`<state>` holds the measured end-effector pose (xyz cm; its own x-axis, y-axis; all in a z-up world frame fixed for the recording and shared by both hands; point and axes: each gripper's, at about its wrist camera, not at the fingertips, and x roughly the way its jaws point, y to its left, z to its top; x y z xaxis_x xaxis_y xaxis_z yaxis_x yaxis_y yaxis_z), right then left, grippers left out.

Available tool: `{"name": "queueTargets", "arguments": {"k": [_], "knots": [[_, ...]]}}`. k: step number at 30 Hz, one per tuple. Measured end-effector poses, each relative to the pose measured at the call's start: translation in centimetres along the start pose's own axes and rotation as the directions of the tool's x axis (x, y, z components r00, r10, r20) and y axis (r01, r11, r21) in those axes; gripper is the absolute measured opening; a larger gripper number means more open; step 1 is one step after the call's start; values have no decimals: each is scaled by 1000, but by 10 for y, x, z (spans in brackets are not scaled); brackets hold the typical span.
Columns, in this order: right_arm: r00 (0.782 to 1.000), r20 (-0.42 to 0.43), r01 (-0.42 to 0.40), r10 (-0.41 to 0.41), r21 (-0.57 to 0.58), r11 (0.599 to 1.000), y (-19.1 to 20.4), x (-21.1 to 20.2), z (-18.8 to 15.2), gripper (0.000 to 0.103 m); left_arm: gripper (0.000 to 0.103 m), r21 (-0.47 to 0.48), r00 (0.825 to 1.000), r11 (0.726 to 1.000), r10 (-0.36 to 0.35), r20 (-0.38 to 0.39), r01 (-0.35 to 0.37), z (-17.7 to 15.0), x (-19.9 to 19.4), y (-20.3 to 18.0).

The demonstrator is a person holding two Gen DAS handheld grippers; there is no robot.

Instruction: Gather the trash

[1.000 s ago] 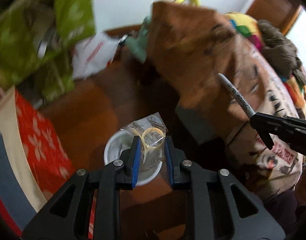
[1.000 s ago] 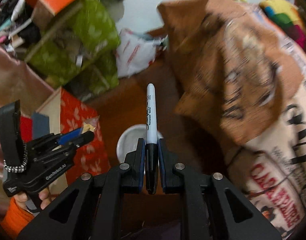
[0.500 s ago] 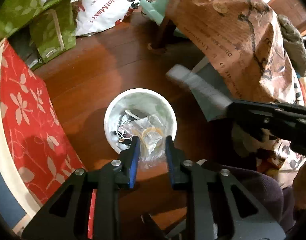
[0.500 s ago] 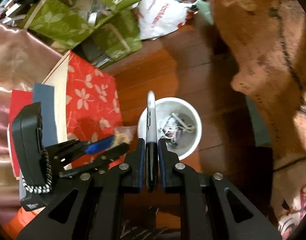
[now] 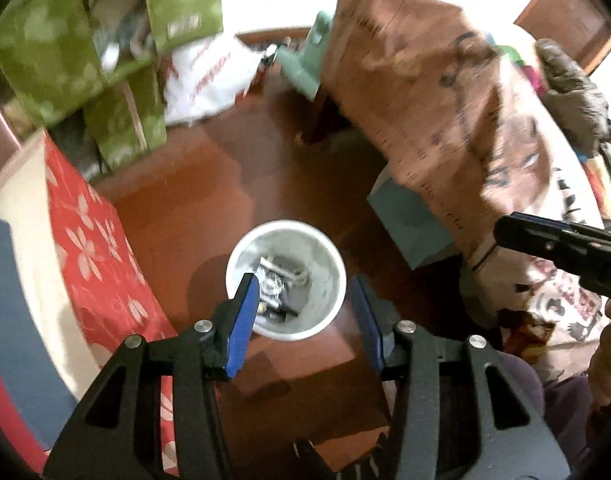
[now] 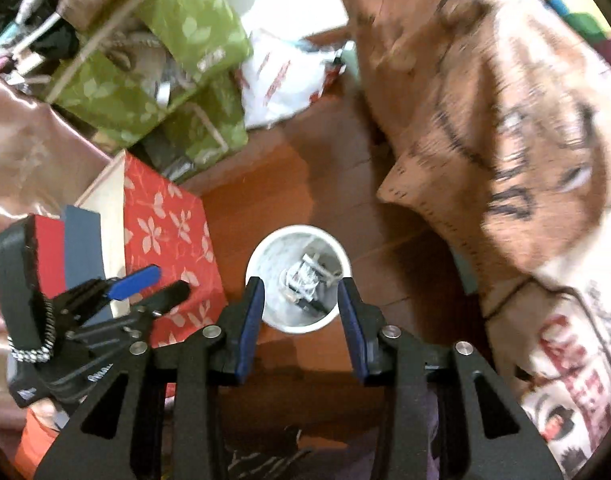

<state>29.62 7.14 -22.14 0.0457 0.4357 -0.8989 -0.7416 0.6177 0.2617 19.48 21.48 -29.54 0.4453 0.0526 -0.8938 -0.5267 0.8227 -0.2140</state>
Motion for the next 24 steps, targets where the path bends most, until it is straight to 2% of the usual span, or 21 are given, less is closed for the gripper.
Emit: {"name": "queueTargets", "arguments": {"k": [4, 8, 11, 14, 17, 18, 19, 21, 24], "knots": [[988, 148, 39, -38, -3, 999, 10, -64, -14, 35, 47, 67, 992, 998, -24, 121, 16, 3, -62, -22], [943, 325, 69, -74, 25, 997, 23, -141, -38, 35, 47, 153, 965, 988, -74, 252, 36, -2, -137, -50], [885, 453, 87, -110, 70, 994, 33, -197, -60, 35, 47, 219, 937, 975, -109, 332, 36, -11, -184, -72], [814, 557, 110, -164, 128, 986, 44, -248, -84, 35, 47, 274, 904, 961, -157, 399, 46, -21, -232, -91], [727, 645, 147, -237, 190, 971, 57, -290, -112, 35, 47, 325, 856, 943, -224, 467, 69, -34, -284, -106], [694, 670, 157, -263, 214, 964, 62, -303, -123, 35, 47, 336, 845, 939, -236, 481, 72, -37, -295, -108], [673, 686, 159, -277, 232, 960, 65, -312, -131, 35, 47, 350, 829, 934, -251, 500, 72, -42, -309, -112], [634, 711, 163, -306, 263, 951, 72, -326, -147, 35, 47, 378, 800, 924, -273, 534, 63, -53, -335, -118], [580, 729, 187, -364, 316, 930, 84, -341, -168, 35, 55, 413, 772, 907, -316, 552, 76, -67, -361, -123]]}}
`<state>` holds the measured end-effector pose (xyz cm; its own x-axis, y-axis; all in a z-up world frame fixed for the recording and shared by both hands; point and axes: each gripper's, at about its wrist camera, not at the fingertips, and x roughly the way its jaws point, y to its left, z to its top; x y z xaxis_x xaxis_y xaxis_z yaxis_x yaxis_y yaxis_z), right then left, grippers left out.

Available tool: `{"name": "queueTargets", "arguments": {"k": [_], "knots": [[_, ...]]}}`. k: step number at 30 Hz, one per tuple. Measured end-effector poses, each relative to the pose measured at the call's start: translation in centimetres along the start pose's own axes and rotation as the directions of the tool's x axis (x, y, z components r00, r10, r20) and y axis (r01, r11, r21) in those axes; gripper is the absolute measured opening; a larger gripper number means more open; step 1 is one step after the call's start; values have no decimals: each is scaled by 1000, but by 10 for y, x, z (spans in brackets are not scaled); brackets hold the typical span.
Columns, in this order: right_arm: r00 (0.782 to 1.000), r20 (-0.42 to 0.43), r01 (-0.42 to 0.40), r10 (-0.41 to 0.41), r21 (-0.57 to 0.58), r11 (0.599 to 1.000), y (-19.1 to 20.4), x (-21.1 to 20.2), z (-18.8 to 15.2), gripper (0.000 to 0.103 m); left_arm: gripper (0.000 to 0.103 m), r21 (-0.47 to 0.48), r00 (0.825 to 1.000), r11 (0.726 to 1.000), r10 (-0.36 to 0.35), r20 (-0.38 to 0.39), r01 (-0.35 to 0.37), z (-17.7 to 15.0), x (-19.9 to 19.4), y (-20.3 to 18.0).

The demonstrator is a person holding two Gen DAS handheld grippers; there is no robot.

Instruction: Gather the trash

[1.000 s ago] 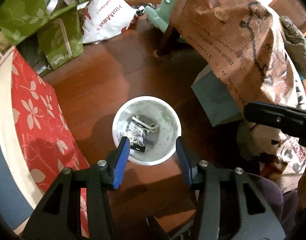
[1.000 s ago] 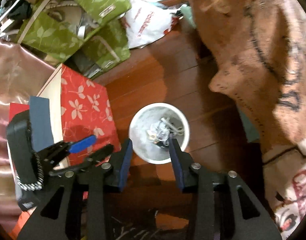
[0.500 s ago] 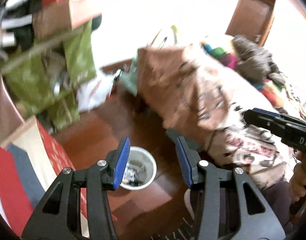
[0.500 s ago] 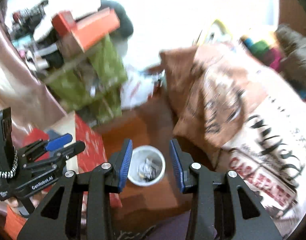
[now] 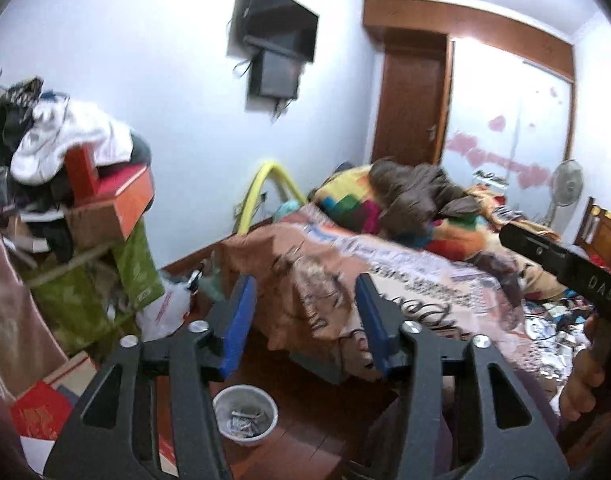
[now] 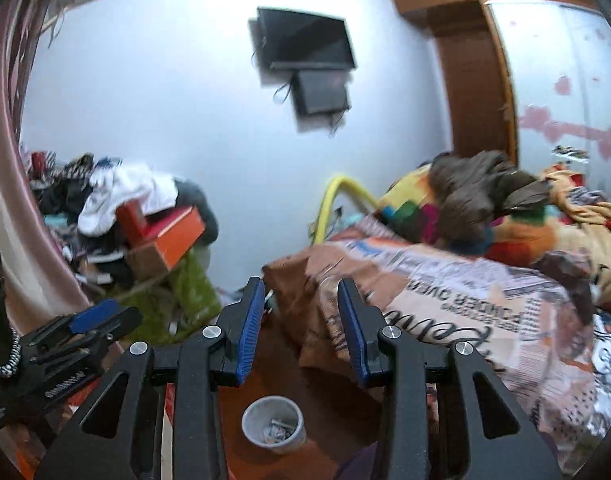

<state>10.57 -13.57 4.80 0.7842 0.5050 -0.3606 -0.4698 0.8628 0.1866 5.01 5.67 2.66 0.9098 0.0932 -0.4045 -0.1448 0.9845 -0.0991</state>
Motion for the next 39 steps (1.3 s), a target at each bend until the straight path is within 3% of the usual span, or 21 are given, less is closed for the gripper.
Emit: {"name": "queueTargets", "arguments": {"k": [2, 4, 6, 7, 11, 14, 22, 39], "knots": [[999, 23, 34, -34, -1, 999, 3, -11, -1, 36, 60, 23, 1000, 1000, -16, 21, 16, 1, -16, -8], [997, 38, 73, -73, -6, 997, 5, -23, -4, 46, 67, 45, 999, 999, -20, 41, 18, 1, -29, -16], [993, 50, 106, -105, -5, 994, 6, -34, -8, 66, 79, 54, 998, 998, -29, 53, 26, -1, -38, -22], [991, 57, 122, -121, -4, 993, 4, -40, -10, 71, 85, 56, 997, 998, -37, 61, 33, -2, -42, -24], [975, 83, 208, -207, -5, 978, 4, -57, -17, 103, 96, 63, 996, 998, -35, 80, 30, -9, -54, -30], [963, 105, 250, -249, -2, 968, 4, -63, -21, 103, 101, 68, 995, 997, -34, 95, 28, -14, -62, -35], [952, 109, 290, -286, -19, 957, 2, -71, -29, 103, 102, 66, 995, 996, -58, 85, 53, -16, -64, -40], [955, 83, 288, -284, -31, 957, -1, -76, -28, 103, 102, 68, 995, 995, -74, 72, 69, -17, -63, -45]]}}
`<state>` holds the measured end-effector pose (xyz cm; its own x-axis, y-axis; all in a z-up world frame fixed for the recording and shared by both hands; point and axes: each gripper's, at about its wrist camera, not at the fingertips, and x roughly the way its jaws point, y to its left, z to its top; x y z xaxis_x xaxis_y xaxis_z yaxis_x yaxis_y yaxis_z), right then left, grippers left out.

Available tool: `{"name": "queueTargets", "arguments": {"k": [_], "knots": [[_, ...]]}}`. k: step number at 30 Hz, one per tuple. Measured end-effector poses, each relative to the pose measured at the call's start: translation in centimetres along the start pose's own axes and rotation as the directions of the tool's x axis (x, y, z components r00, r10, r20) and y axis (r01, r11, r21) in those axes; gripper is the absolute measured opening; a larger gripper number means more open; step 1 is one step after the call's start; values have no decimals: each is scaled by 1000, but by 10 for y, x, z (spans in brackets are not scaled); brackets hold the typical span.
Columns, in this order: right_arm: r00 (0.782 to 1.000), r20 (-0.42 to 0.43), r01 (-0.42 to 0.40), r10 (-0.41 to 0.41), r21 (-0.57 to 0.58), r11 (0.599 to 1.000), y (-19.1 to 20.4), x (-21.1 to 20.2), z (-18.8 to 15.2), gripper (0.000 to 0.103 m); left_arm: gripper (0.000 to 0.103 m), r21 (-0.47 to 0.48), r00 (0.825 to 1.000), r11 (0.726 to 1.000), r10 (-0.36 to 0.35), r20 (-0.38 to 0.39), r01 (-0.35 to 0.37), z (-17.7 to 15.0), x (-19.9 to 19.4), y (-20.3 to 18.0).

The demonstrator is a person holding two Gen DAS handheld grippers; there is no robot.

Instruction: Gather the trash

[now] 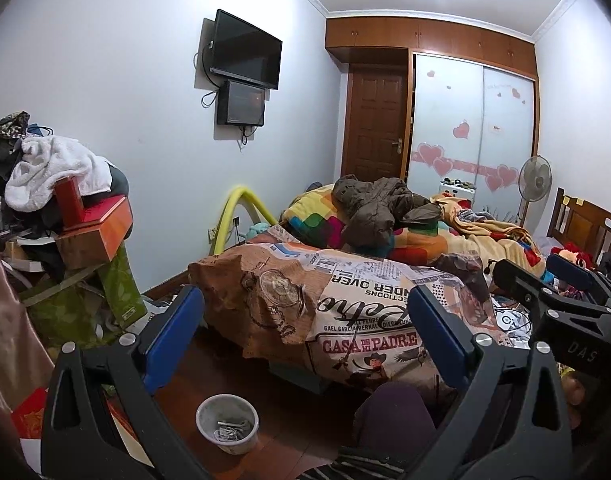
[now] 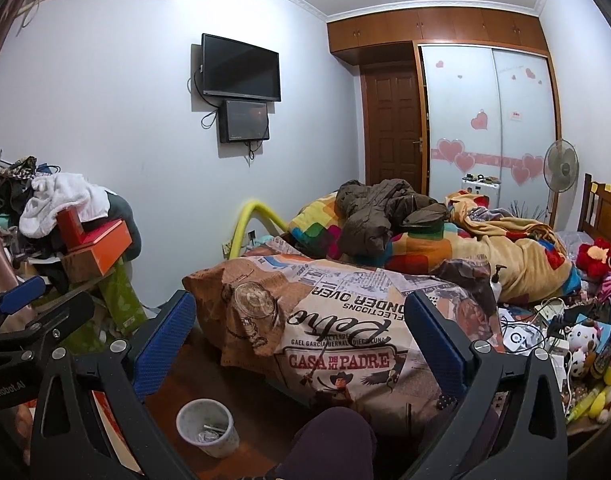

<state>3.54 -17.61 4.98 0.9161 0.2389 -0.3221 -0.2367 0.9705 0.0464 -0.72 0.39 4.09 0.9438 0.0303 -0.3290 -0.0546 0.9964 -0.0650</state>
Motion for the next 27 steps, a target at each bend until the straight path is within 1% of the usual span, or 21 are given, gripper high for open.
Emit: {"name": "queueTargets", "arguments": {"k": [14, 27], "knots": [[1000, -3, 8, -8, -1, 1000, -7, -1, 1, 103, 102, 4, 1000, 1000, -7, -5, 7, 0, 3, -4], [1000, -4, 10, -10, 2, 1000, -10, -1, 2, 103, 102, 15, 999, 999, -35, -14, 36, 1, 6, -4]]}}
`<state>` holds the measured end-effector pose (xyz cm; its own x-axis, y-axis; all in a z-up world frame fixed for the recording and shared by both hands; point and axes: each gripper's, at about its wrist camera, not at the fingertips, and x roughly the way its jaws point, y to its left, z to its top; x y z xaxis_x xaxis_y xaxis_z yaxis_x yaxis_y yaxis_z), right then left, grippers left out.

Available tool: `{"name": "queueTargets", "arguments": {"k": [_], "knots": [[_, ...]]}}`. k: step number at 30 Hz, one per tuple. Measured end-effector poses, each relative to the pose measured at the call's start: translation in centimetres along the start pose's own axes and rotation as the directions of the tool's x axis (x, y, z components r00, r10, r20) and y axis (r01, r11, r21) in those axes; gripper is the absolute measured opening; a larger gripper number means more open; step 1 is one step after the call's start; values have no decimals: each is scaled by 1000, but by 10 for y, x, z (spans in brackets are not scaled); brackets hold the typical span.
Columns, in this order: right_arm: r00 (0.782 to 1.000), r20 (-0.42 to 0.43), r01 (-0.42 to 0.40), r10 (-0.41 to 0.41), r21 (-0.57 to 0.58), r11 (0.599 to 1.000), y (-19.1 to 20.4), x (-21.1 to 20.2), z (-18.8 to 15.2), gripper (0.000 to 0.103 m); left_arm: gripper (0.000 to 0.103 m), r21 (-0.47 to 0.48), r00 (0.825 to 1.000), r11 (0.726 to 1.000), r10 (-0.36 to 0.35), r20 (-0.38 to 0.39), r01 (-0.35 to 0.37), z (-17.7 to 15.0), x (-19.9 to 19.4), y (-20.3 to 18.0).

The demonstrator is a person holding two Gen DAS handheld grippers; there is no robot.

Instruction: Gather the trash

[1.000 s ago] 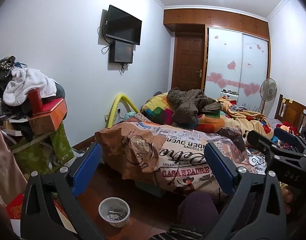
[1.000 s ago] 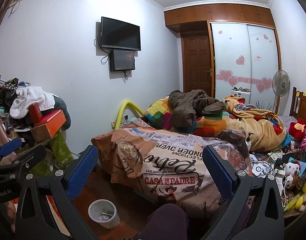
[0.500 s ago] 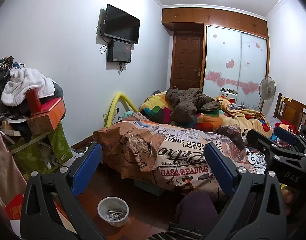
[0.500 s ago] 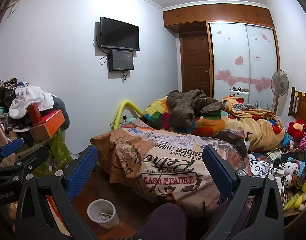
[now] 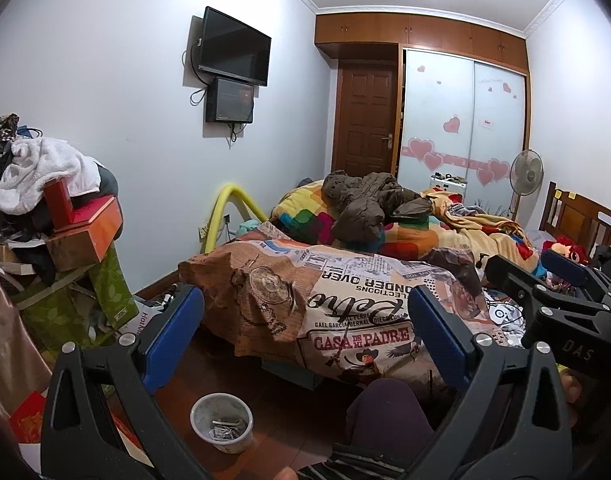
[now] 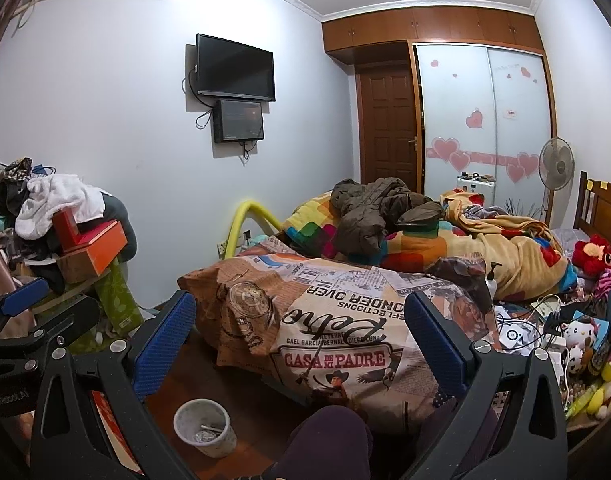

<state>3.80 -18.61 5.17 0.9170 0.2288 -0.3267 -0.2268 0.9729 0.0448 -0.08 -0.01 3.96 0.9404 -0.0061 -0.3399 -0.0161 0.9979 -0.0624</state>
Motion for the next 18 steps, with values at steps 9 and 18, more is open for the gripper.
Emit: {"name": "queueTargets", "arguments": {"k": [9, 18], "knots": [[1000, -5, -3, 3, 8, 1000, 2, 0, 0, 103, 102, 1, 1000, 1000, -9, 0, 9, 0, 0, 0], [1000, -18, -3, 3, 20, 1000, 4, 2, -3, 103, 102, 15, 1000, 1000, -13, -4, 13, -2, 2, -1]]}}
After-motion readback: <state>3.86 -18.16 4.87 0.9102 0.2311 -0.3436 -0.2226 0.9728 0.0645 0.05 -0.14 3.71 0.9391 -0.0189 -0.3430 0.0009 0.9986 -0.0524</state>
